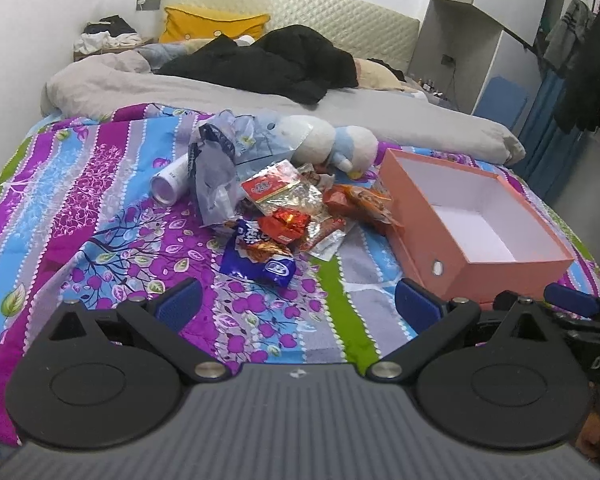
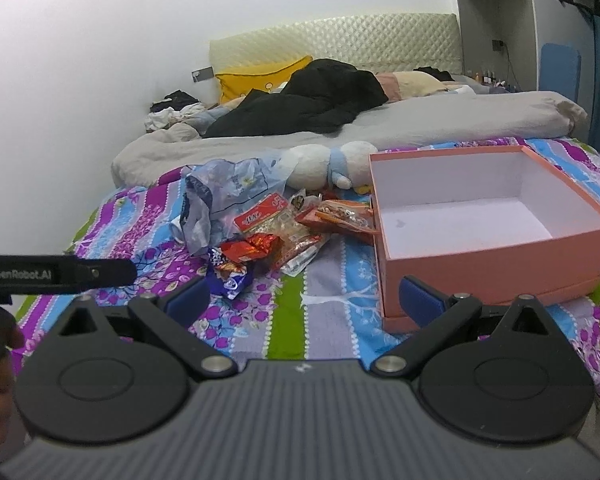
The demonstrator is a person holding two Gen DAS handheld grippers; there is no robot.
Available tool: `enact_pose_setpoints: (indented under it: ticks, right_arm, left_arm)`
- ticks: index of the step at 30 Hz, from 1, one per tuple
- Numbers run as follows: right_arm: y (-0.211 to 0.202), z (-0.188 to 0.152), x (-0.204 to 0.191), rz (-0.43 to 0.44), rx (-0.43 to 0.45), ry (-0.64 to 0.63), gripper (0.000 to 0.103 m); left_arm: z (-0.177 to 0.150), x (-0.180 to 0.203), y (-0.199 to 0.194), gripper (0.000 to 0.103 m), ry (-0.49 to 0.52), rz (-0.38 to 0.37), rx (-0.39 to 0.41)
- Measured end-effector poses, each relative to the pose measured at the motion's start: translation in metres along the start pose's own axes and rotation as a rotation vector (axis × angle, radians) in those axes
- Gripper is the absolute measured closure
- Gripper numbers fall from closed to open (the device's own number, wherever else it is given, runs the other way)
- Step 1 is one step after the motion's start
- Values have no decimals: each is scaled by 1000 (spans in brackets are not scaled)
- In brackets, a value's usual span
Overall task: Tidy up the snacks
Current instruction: 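Grasp the red foil candy with the left gripper while the right gripper grasps the orange noodle bag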
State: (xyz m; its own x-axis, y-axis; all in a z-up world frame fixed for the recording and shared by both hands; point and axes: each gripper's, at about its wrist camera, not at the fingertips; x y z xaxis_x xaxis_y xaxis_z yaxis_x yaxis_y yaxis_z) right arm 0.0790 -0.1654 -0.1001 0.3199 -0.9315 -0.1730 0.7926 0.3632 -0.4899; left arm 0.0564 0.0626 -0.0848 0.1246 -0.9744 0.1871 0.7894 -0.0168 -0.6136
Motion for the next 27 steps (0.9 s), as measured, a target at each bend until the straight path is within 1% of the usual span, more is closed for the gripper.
enact_pose_setpoints:
  ticks: [3,6,10,13,16,18,20,22,23,27]
  right_arm:
    - [9,0,0,25,4,1,0]
    - [21,1,-7,12,14,-47,0]
    - [37,4,-13,38,15,-83,0]
    - [48,5,-19,48,20,-114,0]
    - [67,7,-24,49,10,-143,5]
    - [81,8,-27,31,-1,-164,5]
    - [95,9,-29,14,-7,-192,8]
    - [109,10,-30,-8,-14,-225,13]
    - [117,11,-30,-21,-18,-238,13]
    - [145,18,-28,-53,-28,-270,15]
  left_arm:
    - [0,-10,13,0,-17,-4,-1]
    - [-1,-19,29,0,-38,-9,-9]
    - [-2,-36,49,1,-103,-13,-17]
    - [-3,-46,64,1,-134,-24,-23]
    - [-1,-56,83,1,-163,-34,-37]
    - [2,-61,97,1,-178,-40,-49]
    - [5,-66,111,1,-186,-46,-58]
    - [9,-68,125,3,-192,-51,-72]
    - [12,-68,131,3,-188,-57,-78]
    - [26,-62,160,5,-126,-60,-94]
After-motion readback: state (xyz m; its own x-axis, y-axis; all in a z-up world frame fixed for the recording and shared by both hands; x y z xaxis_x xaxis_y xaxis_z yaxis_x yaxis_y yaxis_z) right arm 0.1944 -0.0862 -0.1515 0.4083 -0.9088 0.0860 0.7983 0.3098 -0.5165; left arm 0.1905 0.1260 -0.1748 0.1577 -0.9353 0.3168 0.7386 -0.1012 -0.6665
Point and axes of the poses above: each gripper's, at about its wrist camera, not at the fingertips, and y roughly the way its jaws point, x to its right, z to its top
